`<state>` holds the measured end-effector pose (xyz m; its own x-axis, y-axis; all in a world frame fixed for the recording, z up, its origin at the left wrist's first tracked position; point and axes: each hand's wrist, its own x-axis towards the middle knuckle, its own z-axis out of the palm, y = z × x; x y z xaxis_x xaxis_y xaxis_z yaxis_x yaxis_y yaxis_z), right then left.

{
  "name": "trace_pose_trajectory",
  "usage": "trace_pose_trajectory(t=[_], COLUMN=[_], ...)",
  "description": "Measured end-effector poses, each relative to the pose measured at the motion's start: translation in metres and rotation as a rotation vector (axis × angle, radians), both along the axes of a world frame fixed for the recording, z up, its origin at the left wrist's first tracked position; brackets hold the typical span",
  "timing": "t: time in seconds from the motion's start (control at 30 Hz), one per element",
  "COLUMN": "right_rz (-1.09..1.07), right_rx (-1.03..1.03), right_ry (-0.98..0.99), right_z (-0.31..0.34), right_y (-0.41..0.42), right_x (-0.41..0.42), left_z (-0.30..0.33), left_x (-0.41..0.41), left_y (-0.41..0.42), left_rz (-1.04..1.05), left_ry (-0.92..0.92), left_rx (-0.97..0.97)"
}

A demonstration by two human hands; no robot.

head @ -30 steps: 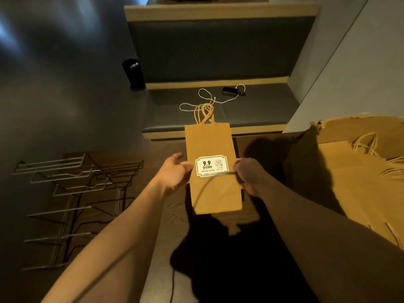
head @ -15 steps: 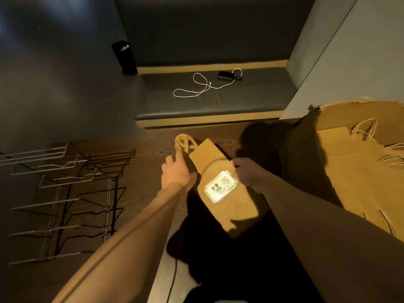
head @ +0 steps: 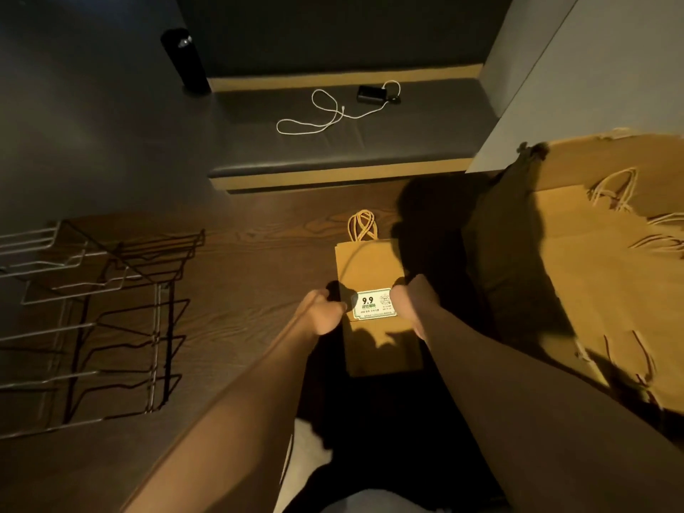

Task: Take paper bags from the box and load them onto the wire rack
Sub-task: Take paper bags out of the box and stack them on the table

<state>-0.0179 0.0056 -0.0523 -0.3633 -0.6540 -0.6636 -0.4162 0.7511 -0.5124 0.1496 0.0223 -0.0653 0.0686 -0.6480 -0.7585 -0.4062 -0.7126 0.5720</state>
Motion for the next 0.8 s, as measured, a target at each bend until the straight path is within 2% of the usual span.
trace_pose_trajectory(t=[0.17,0.33,0.53,0.67,0.8], right_rz=[0.05,0.151,0.125,0.007,0.02], right_rx=[0.114,0.183,0.187,0.169,0.195], right_ry=[0.054,0.055,0.148,0.17,0.225], right_z=[-0.016,-0.026,-0.041,-0.051,-0.048], right_y=[0.012,0.012,0.012,0.016,0.011], right_x=[-0.006,-0.013,-0.023,-0.028,-0.035], left_z=[-0.013,-0.026,-0.018,-0.017,-0.028], left_x=[-0.004,-0.016,-0.027,-0.034,-0.037], left_y=[0.009,0.004,0.008,0.006,0.003], left_rz=[-0.104,-0.055,-0.141,-0.222,-0.247], left_ry=[-0.156,-0.073,-0.094,-0.144,-0.175], left_rx=[0.085,0.087,0.011,0.016,0.007])
